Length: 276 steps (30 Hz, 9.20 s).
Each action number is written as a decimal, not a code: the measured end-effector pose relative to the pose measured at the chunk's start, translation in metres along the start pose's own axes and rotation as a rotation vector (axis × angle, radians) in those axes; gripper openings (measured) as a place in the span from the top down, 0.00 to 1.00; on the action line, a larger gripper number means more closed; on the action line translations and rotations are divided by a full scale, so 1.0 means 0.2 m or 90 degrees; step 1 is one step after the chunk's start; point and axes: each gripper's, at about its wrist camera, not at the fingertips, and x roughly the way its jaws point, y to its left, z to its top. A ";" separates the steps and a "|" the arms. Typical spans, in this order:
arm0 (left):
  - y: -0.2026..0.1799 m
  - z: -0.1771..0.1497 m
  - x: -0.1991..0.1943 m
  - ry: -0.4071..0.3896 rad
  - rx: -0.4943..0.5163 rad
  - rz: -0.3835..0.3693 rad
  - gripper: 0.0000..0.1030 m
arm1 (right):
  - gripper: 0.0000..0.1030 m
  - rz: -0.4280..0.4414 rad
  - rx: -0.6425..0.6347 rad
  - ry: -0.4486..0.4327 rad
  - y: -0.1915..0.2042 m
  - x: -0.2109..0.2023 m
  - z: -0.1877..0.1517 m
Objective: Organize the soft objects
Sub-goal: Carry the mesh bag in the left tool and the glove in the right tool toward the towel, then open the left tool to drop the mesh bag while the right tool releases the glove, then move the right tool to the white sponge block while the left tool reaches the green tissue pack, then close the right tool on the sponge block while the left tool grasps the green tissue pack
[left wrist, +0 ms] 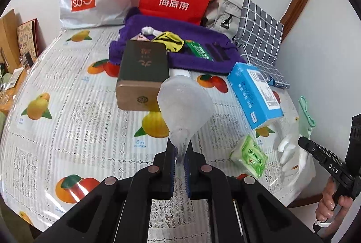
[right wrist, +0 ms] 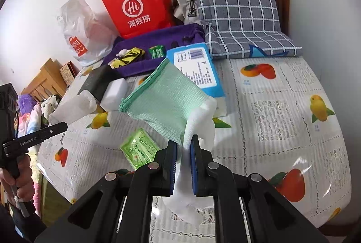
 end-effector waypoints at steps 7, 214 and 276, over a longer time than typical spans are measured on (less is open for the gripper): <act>0.01 0.07 -0.04 -0.015 -0.004 0.002 0.93 | 0.89 0.003 -0.008 -0.018 0.03 -0.04 0.09; -0.21 -0.11 0.08 0.029 0.028 -0.032 0.34 | 0.78 0.054 0.037 -0.012 -0.04 -0.05 -0.13; -0.62 -0.22 0.56 0.115 0.271 0.026 0.26 | 0.47 -0.024 0.040 0.015 -0.30 0.19 -0.24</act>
